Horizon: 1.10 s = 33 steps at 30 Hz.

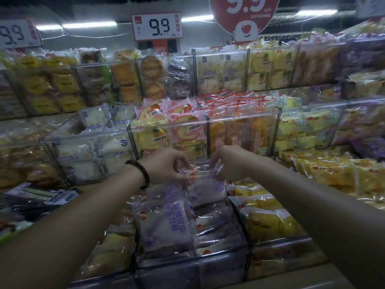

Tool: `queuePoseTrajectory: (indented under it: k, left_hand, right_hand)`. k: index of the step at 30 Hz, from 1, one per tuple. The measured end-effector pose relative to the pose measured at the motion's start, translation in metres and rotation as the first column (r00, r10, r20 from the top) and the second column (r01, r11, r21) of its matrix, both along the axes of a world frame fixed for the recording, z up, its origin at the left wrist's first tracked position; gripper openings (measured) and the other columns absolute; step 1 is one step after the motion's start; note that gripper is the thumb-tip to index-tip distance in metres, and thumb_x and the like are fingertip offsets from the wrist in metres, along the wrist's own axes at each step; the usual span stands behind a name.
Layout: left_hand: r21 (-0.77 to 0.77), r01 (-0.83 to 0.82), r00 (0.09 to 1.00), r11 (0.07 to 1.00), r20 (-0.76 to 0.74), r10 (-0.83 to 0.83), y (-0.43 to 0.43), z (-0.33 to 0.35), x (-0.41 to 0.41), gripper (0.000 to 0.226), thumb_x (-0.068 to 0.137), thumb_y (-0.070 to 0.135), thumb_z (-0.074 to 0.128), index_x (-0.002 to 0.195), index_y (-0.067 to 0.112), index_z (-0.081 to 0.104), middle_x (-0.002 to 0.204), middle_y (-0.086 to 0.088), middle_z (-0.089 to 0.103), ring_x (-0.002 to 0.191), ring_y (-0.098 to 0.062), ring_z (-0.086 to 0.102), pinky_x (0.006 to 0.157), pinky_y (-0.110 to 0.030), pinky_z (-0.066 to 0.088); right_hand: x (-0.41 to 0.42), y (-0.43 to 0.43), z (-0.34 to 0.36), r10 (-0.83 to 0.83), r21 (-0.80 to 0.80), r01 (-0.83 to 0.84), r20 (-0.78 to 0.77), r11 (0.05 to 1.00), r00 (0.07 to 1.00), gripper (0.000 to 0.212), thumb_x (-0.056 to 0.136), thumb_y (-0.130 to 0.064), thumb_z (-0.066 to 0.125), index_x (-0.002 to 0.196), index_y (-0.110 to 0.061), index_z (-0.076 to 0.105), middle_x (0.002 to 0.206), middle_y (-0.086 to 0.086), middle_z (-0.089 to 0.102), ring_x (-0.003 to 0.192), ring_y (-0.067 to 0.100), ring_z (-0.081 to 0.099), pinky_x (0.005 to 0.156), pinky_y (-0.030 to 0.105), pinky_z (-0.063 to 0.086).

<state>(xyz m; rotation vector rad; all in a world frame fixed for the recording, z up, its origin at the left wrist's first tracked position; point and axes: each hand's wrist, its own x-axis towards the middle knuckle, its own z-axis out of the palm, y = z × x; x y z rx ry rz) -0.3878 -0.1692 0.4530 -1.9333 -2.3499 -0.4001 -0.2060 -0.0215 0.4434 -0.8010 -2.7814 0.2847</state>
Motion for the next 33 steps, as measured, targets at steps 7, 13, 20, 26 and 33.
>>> queuePoseTrajectory:
  k: [7,13,20,26,33]
  left_hand:
    - [0.322,-0.079,0.996,0.943,0.061,0.063,-0.091,0.015,-0.001,0.015,0.083,0.043,0.084,0.094,0.038,0.074,0.084,0.014,0.072,0.073,-0.001,0.065,0.067,-0.027,0.057]
    - [0.326,-0.139,0.990,0.935,0.057,0.128,-0.151,-0.051,0.012,0.053,0.071,0.072,0.077,0.117,0.049,0.064,0.113,0.029,0.057,0.102,0.009,0.059,0.079,-0.012,0.049]
    - [0.155,-0.350,0.887,0.924,0.373,0.274,-0.156,-0.106,0.007,0.142,0.032,0.090,0.081,0.155,0.038,0.031,0.143,0.015,0.044,0.127,-0.008,0.052,0.109,-0.037,0.048]
    - [0.258,-0.347,0.882,0.901,0.417,0.221,-0.135,-0.114,0.010,0.117,0.052,0.047,0.100,0.151,0.036,0.039,0.117,0.022,0.063,0.101,0.000,0.063,0.088,-0.024,0.054]
    - [0.403,-0.357,0.899,0.843,0.391,0.194,-0.110,-0.118,0.005,0.111,0.068,0.029,0.097,0.157,0.041,0.032,0.139,0.015,0.054,0.126,-0.008,0.055,0.099,-0.026,0.049]
  right_hand:
    - [0.024,-0.054,0.002,0.011,0.294,0.070,-0.264,0.953,0.964,0.036,0.094,-0.041,0.069,0.126,-0.025,0.062,0.123,0.002,0.058,0.113,0.025,0.054,0.098,0.044,0.052]
    - [0.035,-0.115,-0.027,0.154,-0.011,-0.164,-0.293,0.986,0.944,0.049,0.086,-0.059,0.073,0.127,-0.038,0.057,0.113,-0.011,0.064,0.094,0.010,0.061,0.081,0.036,0.055]
    - [0.023,-0.123,-0.075,0.124,-0.100,-0.156,-0.264,0.983,0.956,0.114,0.073,-0.036,0.092,0.157,-0.047,0.016,0.134,-0.003,0.060,0.111,0.020,0.062,0.088,0.038,0.058]
    - [0.002,-0.125,-0.085,0.009,-0.178,-0.093,-0.423,0.980,0.906,0.087,0.083,-0.019,0.085,0.149,-0.037,0.031,0.128,-0.002,0.065,0.109,0.020,0.066,0.087,0.043,0.062]
    - [-0.020,-0.124,-0.096,-0.018,-0.105,-0.042,-0.517,0.994,0.856,0.058,0.091,-0.015,0.074,0.143,-0.026,0.048,0.116,0.000,0.069,0.105,0.022,0.067,0.078,0.034,0.054]
